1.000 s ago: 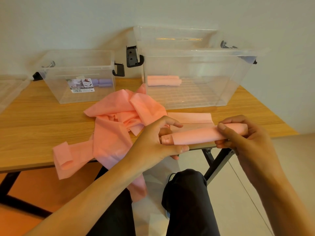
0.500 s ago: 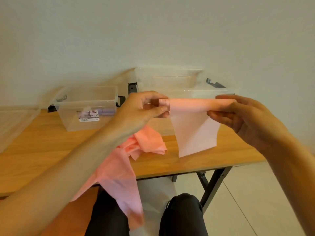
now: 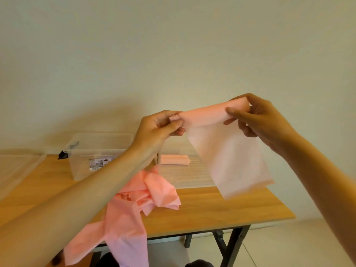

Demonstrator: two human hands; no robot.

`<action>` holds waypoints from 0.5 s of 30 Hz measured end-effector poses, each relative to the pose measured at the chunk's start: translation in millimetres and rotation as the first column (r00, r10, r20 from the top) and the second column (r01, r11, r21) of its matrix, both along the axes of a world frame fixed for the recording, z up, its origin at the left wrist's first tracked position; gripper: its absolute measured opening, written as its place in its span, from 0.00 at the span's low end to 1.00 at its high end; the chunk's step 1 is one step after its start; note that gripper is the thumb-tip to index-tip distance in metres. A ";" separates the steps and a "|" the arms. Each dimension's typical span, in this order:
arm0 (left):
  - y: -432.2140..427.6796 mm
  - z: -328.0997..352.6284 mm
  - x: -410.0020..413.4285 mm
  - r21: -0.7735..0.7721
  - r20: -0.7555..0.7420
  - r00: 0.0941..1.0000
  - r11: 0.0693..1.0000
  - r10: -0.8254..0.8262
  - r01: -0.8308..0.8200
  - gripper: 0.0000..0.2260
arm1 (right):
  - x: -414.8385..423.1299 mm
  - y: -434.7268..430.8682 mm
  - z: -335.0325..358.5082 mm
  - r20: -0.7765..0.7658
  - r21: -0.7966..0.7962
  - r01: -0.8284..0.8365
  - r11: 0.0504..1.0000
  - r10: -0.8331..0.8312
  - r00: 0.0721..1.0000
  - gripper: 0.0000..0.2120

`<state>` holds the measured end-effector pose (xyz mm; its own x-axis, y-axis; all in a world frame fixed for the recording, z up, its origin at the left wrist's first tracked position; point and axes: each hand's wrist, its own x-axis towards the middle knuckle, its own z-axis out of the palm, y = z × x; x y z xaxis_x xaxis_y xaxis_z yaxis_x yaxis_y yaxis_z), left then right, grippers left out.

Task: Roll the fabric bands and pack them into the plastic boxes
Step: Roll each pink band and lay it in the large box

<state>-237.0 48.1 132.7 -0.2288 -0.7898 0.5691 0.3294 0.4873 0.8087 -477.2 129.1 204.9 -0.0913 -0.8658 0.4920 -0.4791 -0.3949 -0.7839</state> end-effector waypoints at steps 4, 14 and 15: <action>-4.2 0.7 4.2 0.101 -0.153 0.987 0.994 0.042 -0.026 0.10 | 8.1 -1.0 1.8 -0.280 -0.007 0.142 0.990 -0.139 0.950 0.20; -14.9 -5.4 23.8 0.138 -0.186 0.982 0.989 -0.024 0.051 0.08 | 8.3 -20.0 -5.7 -0.164 -0.052 -0.082 0.995 0.072 0.984 0.24; -16.1 -5.1 25.2 0.135 -0.181 0.983 0.989 -0.035 0.060 0.08 | 9.6 -21.6 -6.2 -0.143 -0.052 -0.122 0.991 0.113 0.983 0.24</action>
